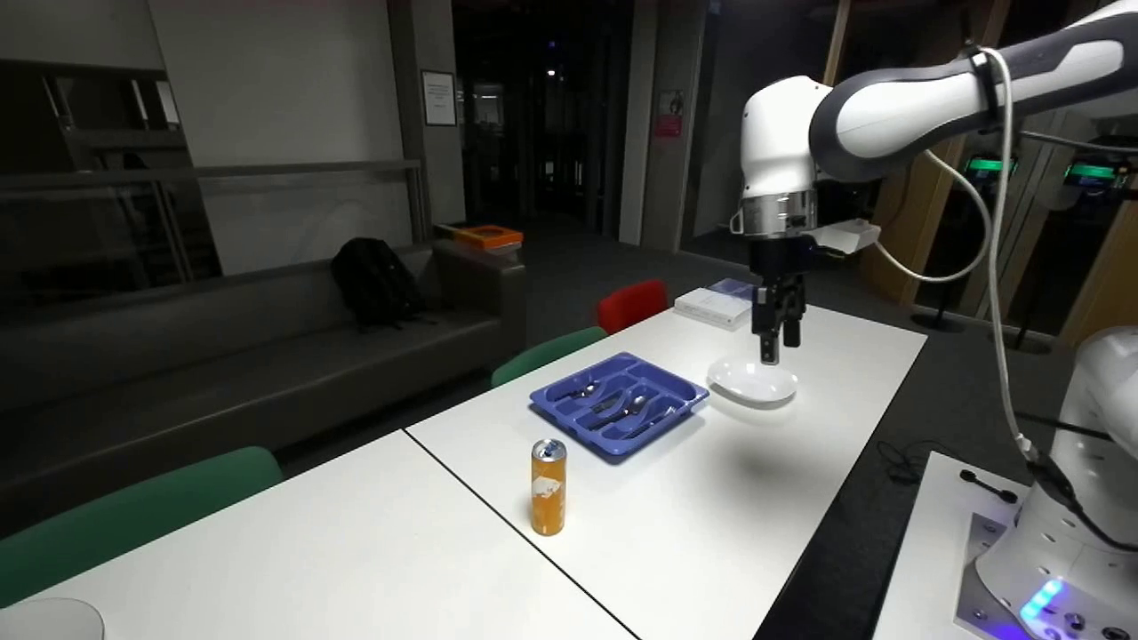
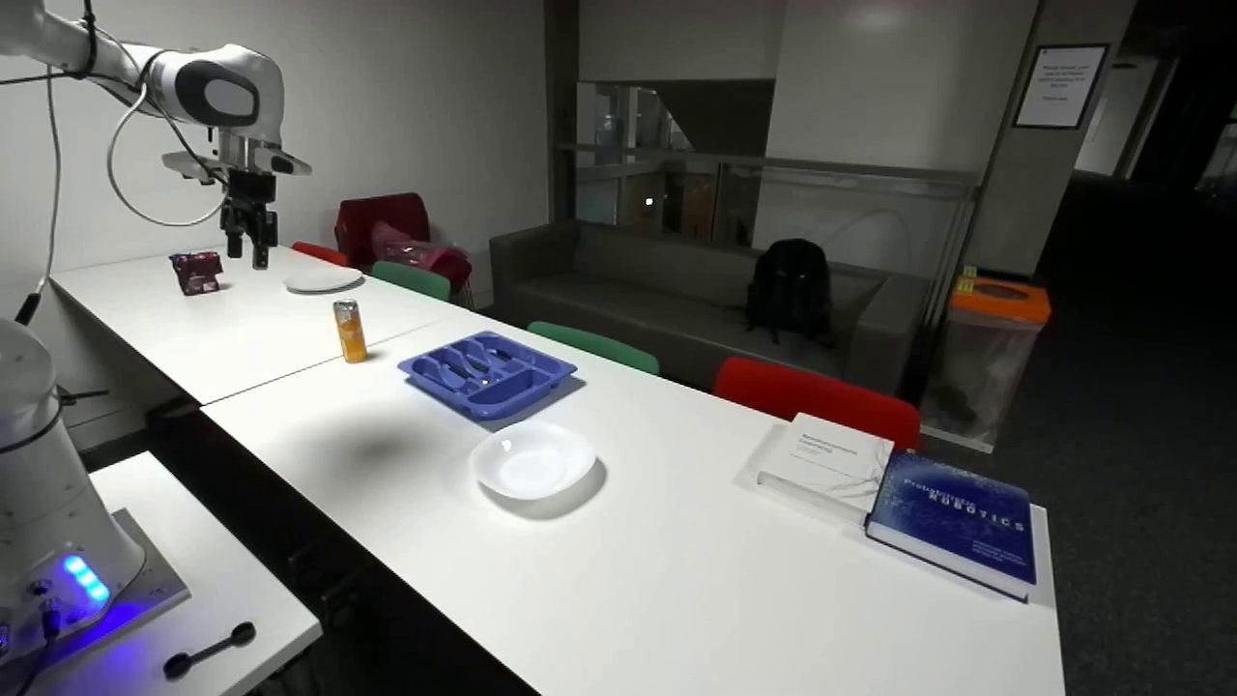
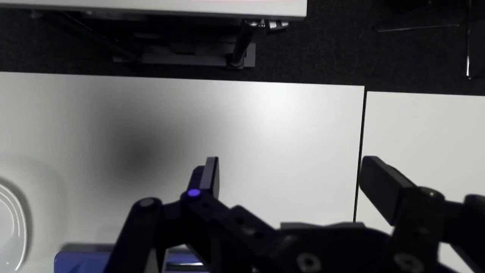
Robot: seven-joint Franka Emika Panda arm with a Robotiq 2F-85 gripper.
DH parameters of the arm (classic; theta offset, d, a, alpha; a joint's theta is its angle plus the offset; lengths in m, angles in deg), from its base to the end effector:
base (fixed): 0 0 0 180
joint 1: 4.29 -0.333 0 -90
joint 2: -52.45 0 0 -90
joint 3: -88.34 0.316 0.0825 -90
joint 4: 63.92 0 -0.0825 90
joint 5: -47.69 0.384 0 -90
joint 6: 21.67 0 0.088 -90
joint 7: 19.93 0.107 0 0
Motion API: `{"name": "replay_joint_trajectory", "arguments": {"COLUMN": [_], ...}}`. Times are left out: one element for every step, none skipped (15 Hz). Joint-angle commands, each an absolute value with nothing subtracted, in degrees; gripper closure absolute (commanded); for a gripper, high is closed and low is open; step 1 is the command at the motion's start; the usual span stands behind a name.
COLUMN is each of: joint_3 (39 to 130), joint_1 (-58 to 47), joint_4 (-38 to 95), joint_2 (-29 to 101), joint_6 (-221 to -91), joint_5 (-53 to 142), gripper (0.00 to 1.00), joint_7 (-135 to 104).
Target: Move the cutlery container forward
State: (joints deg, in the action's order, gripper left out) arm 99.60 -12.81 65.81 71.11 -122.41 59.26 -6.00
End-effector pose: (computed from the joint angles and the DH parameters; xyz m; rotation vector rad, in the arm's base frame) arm 0.4010 0.1679 0.4744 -3.0497 -0.0458 0.3270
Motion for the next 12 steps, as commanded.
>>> {"name": "replay_joint_trajectory", "arguments": {"joint_3": [96.3, 95.3, 94.5, 93.6, 92.8, 91.7, 91.0, 90.3, 89.8, 89.4, 89.0, 89.1], "joint_1": [-10.9, -10.4, -9.7, -9.1, -8.4, -7.6, -6.9, -6.5, -6.0, -5.8, -5.5, -5.4], "joint_4": [65.8, 65.7, 65.7, 65.6, 65.6, 65.7, 65.8, 65.6, 65.8, 65.5, 64.6, 64.2], "joint_2": [64.7, 62.7, 60.8, 58.7, 56.7, 55.1, 53.5, 52.0, 50.6, 49.3, 47.9, 47.2], "joint_6": [-132.4, -136.1, -139.5, -142.5, -145.4, -148.0, -150.9, -153.0, -156.7, -157.8, -157.5, -156.6], "joint_5": [59.7, 59.7, 59.2, 58.8, 58.3, 58.9, 59.2, 59.7, 58.1, 58.2, 59.2, 61.1], "gripper": [0.00, 0.00, 0.00, 0.00, 0.00, 0.00, 0.00, 0.00, 0.00, 0.00, 0.00, 0.00], "joint_7": [-12.8, -14.0, -14.5, -15.2, -15.4, -15.3, -13.6, -12.7, -10.3, -9.9, -10.7, -12.5]}}
